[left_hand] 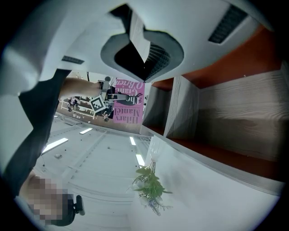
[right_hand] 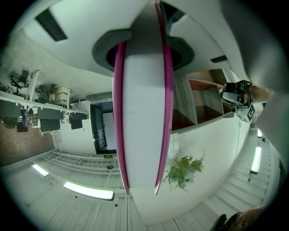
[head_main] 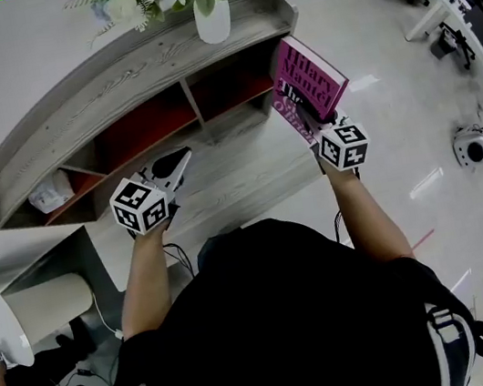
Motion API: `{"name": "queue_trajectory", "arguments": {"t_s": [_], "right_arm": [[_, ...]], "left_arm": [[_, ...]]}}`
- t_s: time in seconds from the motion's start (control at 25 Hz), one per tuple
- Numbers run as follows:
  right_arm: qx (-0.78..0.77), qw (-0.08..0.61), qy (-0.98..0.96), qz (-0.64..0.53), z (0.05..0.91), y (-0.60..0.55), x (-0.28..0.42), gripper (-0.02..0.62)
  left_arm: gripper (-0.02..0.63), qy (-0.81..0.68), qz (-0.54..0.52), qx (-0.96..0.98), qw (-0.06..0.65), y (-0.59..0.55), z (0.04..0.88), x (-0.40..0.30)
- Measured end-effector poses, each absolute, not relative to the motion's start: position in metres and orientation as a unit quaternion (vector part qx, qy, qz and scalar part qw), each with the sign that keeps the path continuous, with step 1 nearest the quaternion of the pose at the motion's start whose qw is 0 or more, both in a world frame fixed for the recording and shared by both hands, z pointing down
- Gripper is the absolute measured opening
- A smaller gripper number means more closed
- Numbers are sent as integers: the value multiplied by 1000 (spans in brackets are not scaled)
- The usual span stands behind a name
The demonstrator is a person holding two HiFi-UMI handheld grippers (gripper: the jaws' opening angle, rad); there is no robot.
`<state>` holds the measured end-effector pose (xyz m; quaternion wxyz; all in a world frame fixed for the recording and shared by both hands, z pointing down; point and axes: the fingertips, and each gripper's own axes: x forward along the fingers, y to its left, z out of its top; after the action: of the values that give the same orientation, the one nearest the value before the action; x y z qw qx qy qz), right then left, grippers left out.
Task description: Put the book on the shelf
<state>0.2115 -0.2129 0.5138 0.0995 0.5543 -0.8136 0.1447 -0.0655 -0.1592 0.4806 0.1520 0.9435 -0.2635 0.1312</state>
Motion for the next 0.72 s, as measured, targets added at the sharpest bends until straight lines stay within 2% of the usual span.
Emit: {"name": "queue_trajectory", "arguments": {"t_s": [0.72], "right_arm": [[550,105,-817,136,513,-229,203,152]], "left_arm": [[20,-265,135,941,161,-165,489,-70]]}}
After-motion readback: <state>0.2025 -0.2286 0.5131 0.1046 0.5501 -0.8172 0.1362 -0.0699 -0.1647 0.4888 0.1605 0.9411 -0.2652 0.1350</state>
